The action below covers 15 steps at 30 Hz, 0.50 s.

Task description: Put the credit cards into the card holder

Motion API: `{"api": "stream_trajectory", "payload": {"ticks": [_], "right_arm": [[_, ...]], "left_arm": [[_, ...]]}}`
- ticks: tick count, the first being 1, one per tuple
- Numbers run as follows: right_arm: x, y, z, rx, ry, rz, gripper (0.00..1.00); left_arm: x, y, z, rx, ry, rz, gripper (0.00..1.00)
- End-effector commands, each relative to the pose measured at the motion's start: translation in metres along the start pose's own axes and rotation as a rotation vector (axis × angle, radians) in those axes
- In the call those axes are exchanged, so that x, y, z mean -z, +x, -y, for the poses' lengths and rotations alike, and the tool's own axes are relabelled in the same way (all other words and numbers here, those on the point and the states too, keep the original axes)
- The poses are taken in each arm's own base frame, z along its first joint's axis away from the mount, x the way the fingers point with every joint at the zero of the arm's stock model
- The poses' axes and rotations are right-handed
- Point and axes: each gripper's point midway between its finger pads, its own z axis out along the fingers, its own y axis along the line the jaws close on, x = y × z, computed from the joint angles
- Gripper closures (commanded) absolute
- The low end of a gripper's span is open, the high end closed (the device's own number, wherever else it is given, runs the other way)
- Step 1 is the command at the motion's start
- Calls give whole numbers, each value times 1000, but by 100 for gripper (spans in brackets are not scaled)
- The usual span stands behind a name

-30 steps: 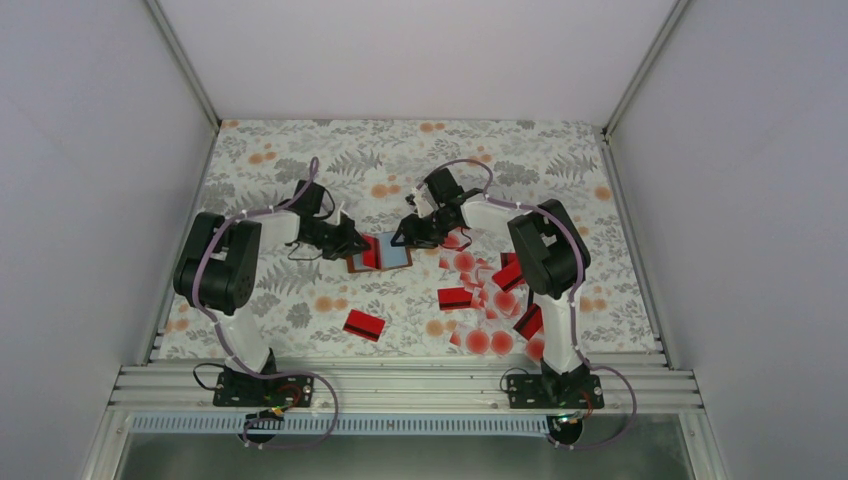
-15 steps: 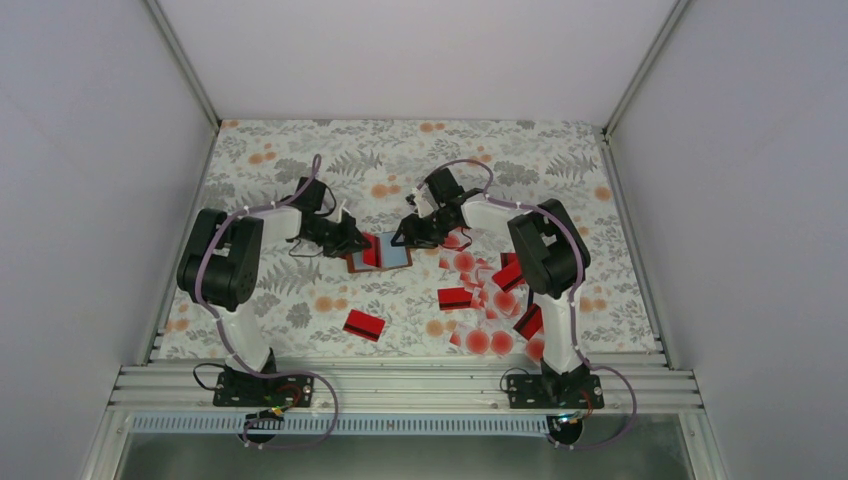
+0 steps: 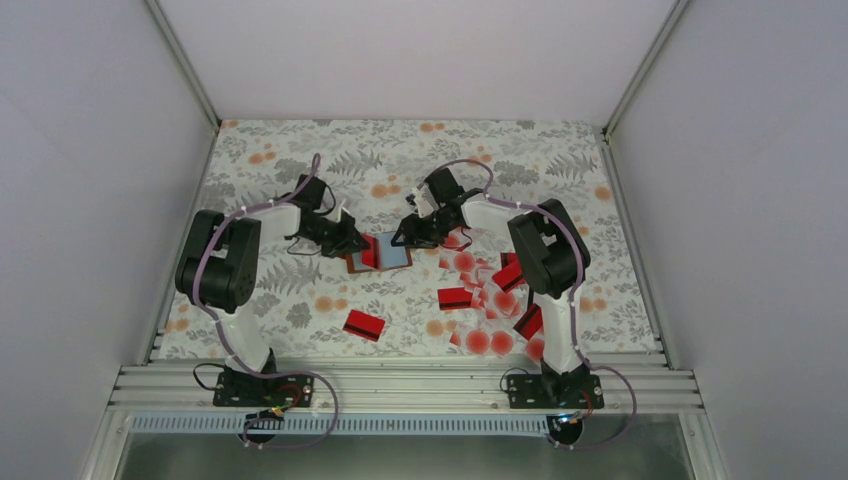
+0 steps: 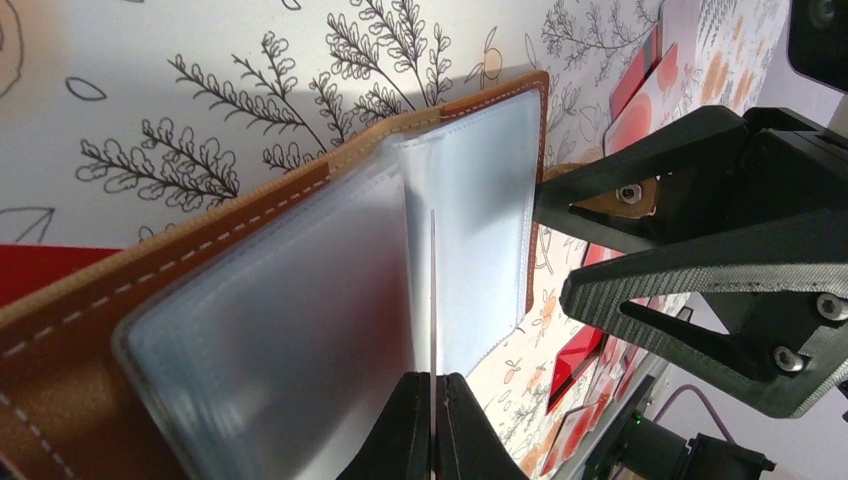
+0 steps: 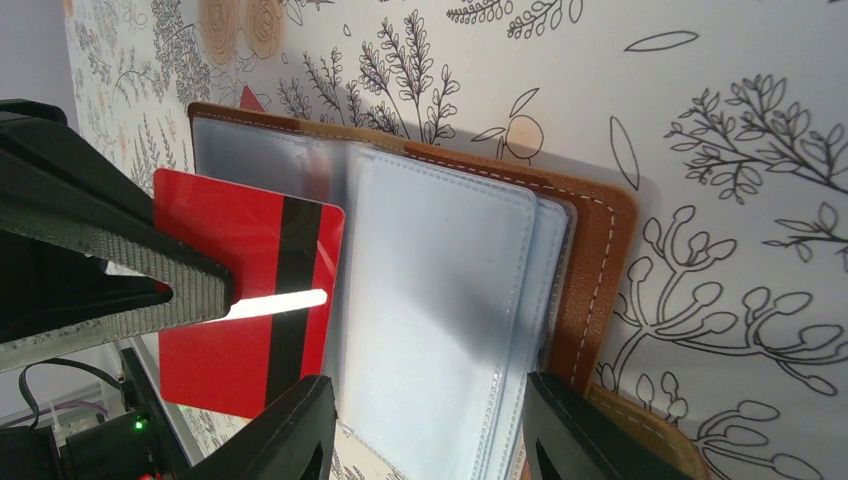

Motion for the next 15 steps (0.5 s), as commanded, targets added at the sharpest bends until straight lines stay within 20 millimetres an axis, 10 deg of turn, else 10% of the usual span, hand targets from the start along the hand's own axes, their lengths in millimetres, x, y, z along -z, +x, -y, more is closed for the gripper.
{"api": "stream_trajectory", "payload": {"ticks": [1,15], "right_arm": [[-13,12,29,-46,67,-39,52],[-14,13,31,-53,70,-42,52]], "left_arm": [[9,1,8,-14,1,-3,98],[-11,9,0,1,22,-84,98]]}}
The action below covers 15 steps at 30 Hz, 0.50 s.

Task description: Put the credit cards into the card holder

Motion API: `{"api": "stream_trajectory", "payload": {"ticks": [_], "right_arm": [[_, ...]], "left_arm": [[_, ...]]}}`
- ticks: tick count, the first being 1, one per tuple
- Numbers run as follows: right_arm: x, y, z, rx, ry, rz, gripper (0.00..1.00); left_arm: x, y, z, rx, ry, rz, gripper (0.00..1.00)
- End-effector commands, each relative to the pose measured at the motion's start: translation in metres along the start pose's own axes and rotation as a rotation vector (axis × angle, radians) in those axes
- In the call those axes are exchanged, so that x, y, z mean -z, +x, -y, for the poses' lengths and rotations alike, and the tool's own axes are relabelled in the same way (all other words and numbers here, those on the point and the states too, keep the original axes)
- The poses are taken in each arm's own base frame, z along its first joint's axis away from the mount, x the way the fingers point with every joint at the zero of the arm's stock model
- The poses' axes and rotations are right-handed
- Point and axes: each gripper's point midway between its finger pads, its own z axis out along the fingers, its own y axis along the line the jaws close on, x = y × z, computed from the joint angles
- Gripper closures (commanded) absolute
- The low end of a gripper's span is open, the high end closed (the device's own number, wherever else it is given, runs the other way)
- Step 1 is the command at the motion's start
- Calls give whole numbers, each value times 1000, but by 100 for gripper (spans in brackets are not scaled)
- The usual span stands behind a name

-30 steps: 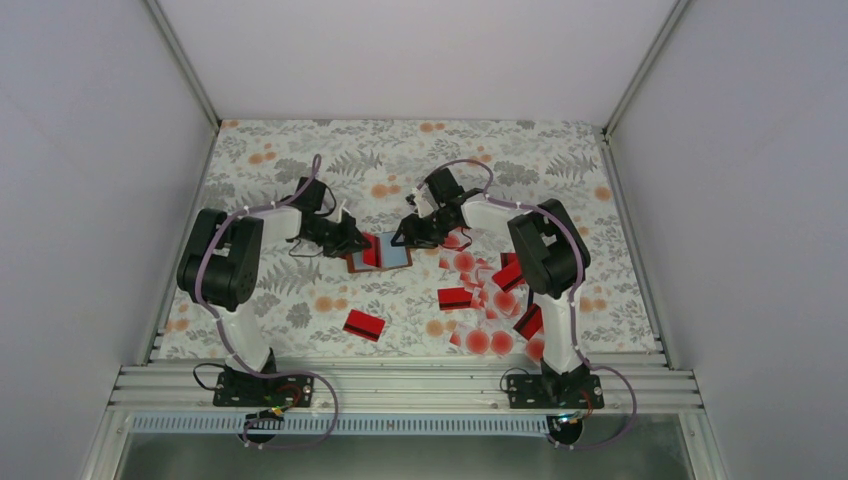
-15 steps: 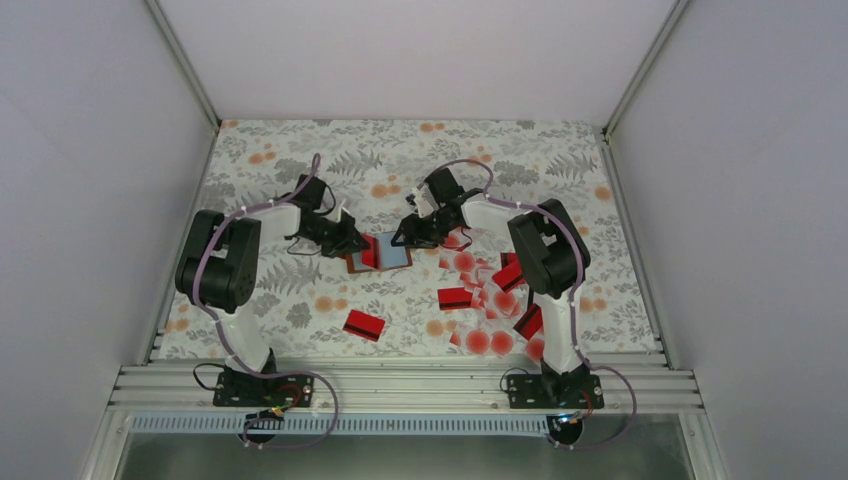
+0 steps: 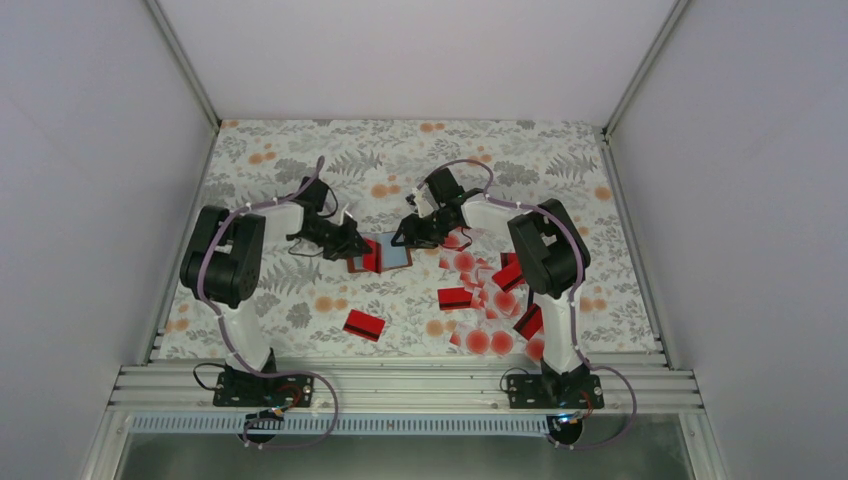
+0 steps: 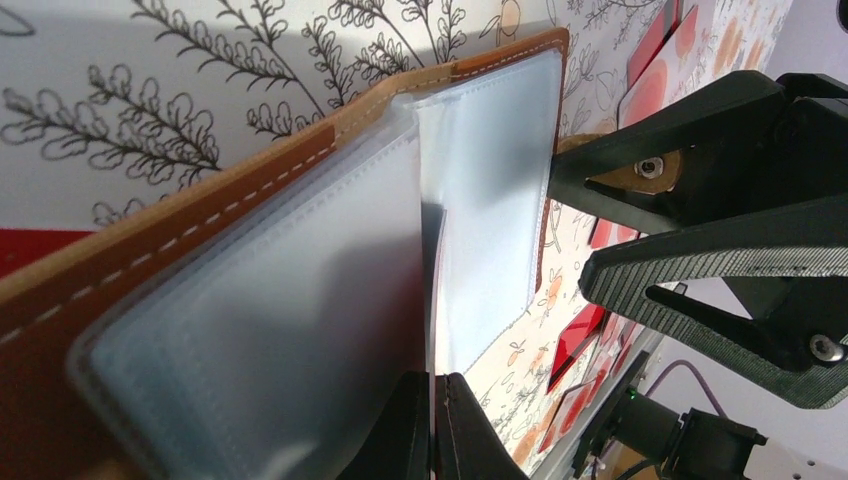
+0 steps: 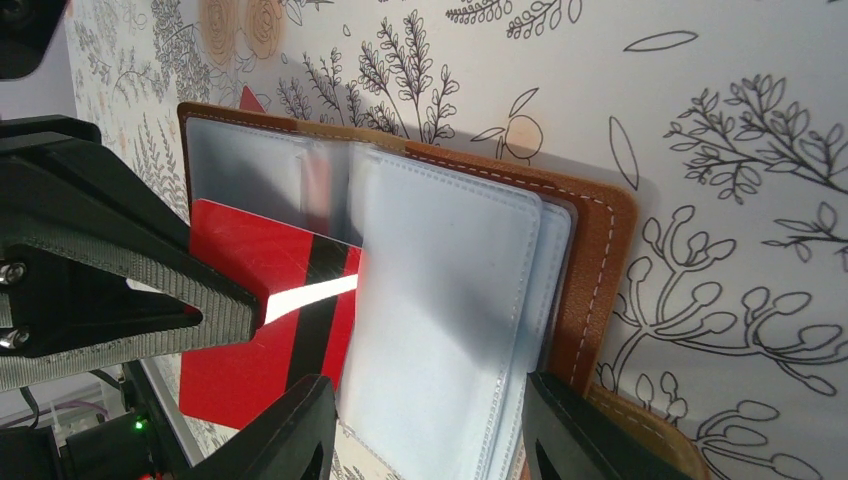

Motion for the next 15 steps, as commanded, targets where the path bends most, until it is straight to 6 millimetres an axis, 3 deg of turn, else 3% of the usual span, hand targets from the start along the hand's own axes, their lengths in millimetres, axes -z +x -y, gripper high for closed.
{"api": "stream_trajectory", "payload": {"ticks": [1,15], "right_arm": [[-14,13,30,-52,69,-43,52],[-15,13,31,-60,67,-46,52]], "left_arm": [[-6,-2,1,-13,12,-23,98],[-7,-16,2,-88,4,7,98]]}}
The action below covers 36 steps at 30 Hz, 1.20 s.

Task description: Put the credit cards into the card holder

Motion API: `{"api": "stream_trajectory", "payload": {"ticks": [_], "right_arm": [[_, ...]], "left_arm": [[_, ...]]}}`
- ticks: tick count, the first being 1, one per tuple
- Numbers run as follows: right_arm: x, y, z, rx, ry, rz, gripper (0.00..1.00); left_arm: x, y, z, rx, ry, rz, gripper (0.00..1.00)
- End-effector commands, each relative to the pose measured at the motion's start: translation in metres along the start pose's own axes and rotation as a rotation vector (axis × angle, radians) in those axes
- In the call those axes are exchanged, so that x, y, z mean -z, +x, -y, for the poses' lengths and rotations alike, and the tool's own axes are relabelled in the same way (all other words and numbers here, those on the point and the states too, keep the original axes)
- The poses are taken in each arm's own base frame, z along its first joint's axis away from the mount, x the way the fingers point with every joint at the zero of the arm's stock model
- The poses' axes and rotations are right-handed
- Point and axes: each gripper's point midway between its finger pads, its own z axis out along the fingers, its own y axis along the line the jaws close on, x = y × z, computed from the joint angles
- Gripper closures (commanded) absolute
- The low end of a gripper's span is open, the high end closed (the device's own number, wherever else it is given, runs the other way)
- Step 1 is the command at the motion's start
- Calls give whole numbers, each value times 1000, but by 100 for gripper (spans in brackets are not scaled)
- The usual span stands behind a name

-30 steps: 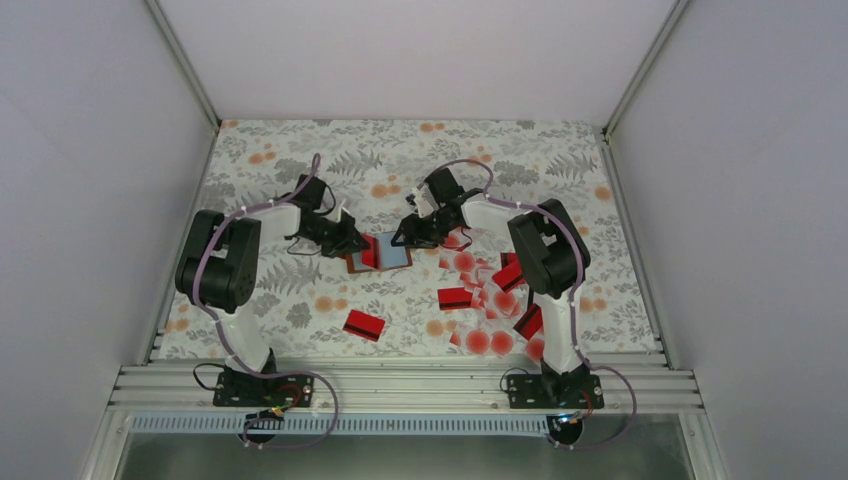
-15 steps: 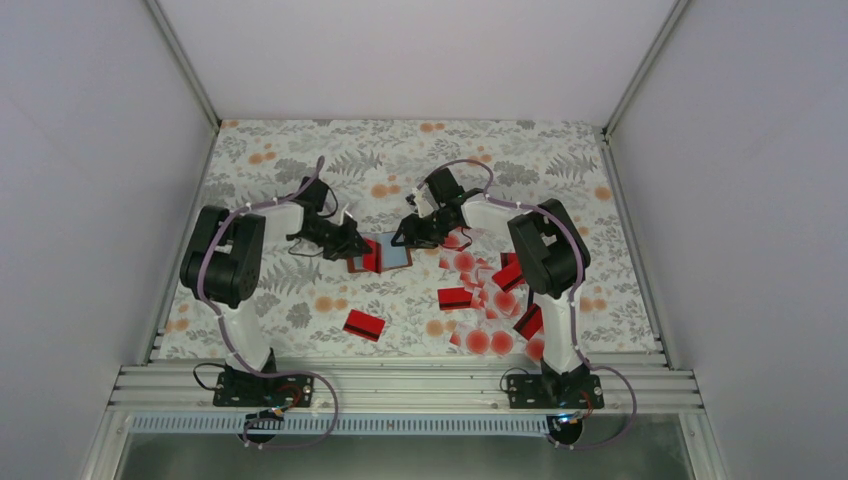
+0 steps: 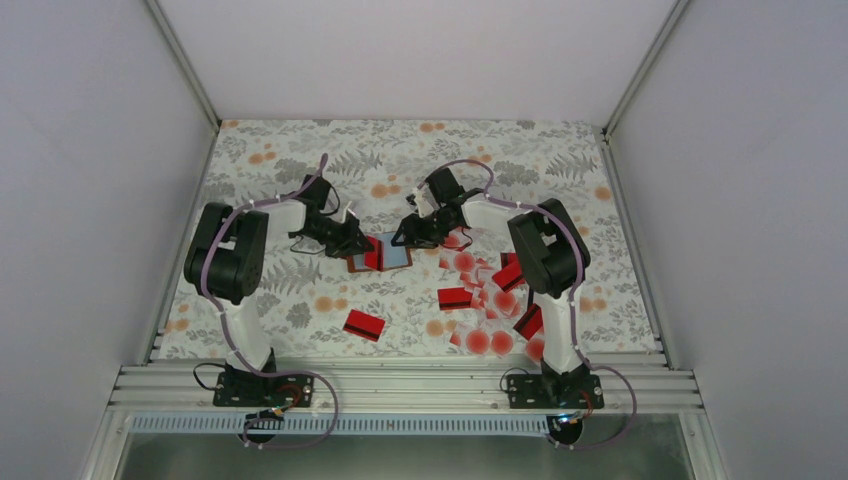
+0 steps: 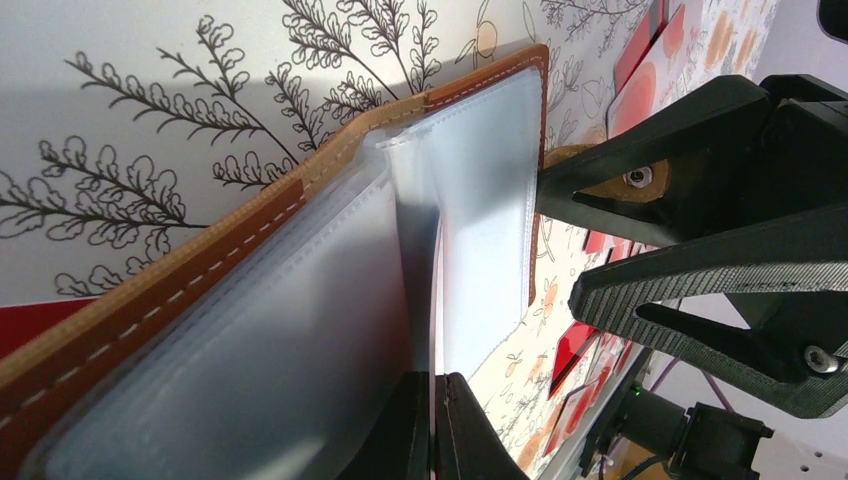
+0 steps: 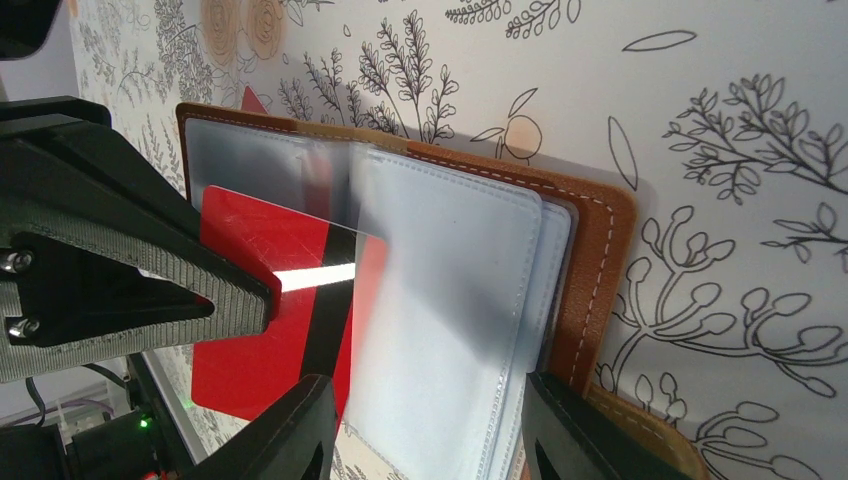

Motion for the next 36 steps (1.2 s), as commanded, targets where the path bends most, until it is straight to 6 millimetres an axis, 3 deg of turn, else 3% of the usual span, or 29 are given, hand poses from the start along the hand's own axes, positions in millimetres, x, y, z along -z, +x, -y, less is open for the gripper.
{"api": "stream_trajectory", "payload": {"ticks": [1,13,36], "right_arm": [[-14,13,31,-58,73,-43,52],[-14,16,32,-64,82,-52,52],[-14,24,35,-68,83,-68,52]], "left_arm": [[-2,-9,-1,-64,-14,17,98],[-4,-22,4,-134,10,48,98],[-4,-21,5,-139,41,127,98]]}}
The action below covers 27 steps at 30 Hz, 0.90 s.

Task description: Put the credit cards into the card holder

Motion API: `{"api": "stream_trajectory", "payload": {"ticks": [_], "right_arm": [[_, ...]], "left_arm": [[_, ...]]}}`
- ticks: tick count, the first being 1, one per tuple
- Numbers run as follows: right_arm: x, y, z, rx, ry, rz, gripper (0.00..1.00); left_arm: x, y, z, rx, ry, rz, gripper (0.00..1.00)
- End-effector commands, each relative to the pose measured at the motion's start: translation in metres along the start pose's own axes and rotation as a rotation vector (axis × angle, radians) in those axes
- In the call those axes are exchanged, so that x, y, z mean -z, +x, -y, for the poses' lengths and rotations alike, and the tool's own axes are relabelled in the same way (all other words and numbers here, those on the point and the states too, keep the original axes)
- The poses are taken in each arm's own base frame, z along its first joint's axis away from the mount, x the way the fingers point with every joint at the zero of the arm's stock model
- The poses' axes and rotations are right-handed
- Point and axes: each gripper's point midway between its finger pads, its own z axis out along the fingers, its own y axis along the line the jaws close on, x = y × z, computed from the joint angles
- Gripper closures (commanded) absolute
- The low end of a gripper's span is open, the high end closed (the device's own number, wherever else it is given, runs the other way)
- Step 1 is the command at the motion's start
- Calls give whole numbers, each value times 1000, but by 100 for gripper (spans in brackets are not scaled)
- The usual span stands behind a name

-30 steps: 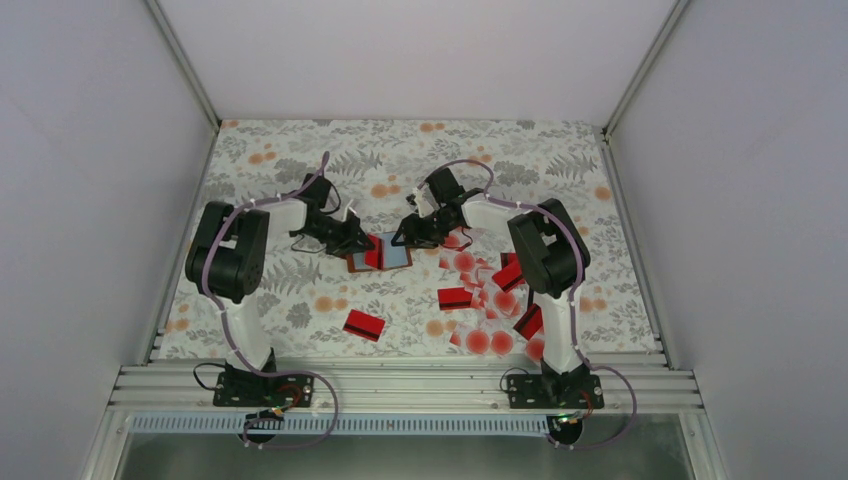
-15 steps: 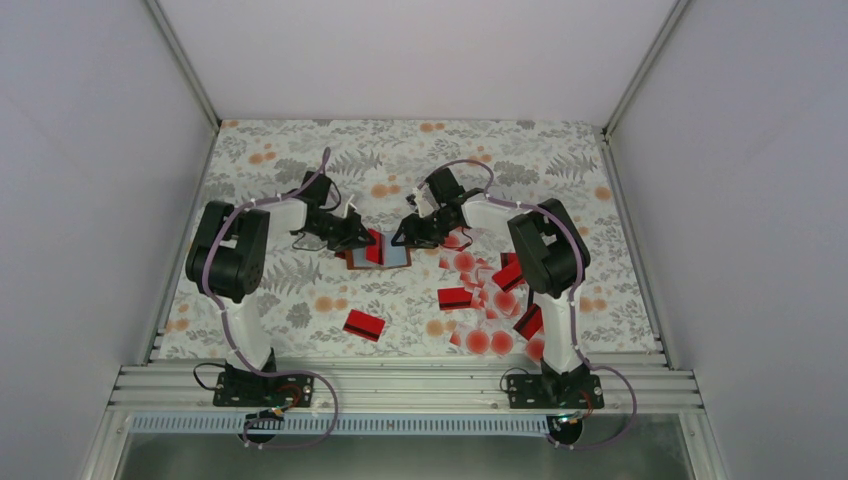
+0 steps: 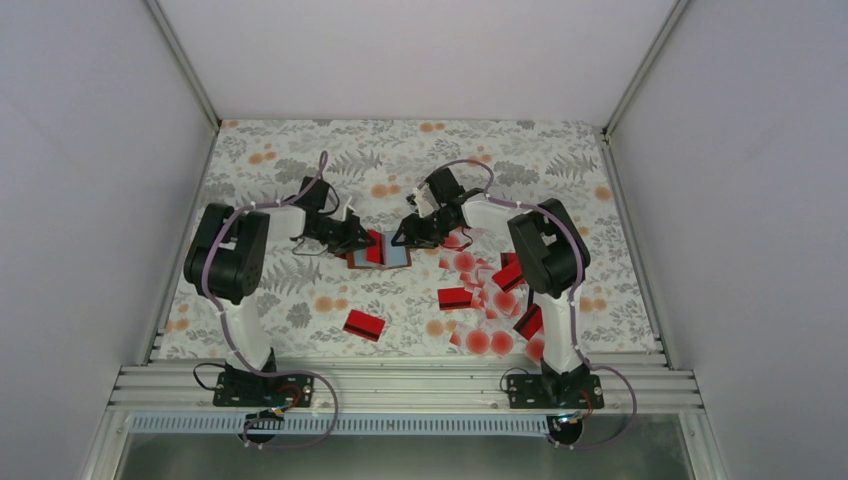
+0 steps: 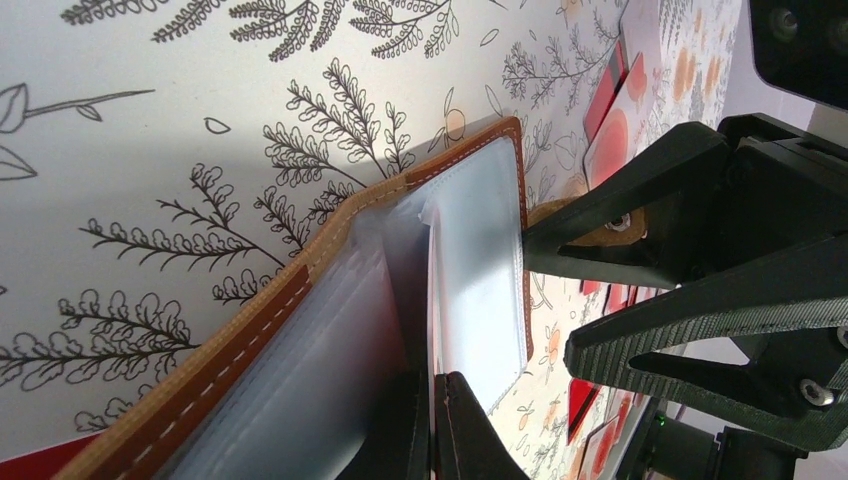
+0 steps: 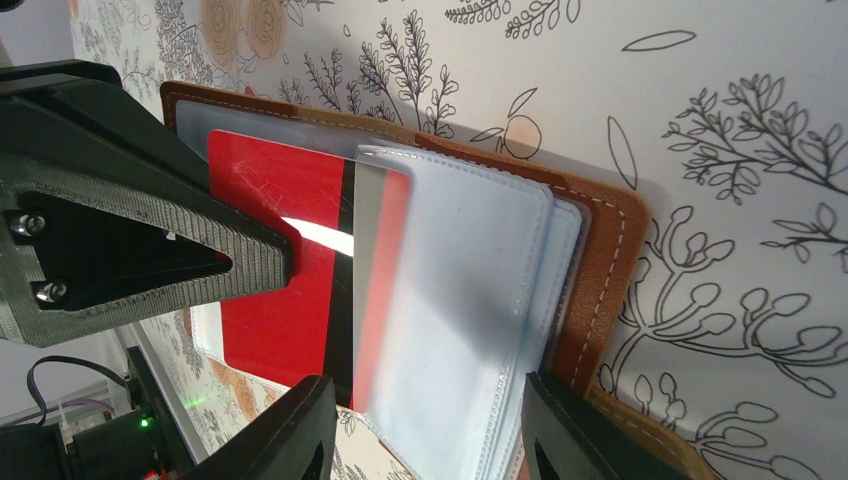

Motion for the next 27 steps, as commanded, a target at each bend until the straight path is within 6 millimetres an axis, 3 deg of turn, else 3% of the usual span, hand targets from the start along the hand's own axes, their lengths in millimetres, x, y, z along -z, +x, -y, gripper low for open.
{"api": "stream_trajectory", "payload": {"ticks": [1,27], "right_arm": [[-14,24,34,-67,85,-66,52],[-12,34,32,-113,52,-52,56]], "left_arm": [[2,-4,4,-28,1,40,98],[-18,9,20,15,8,57,98]]}}
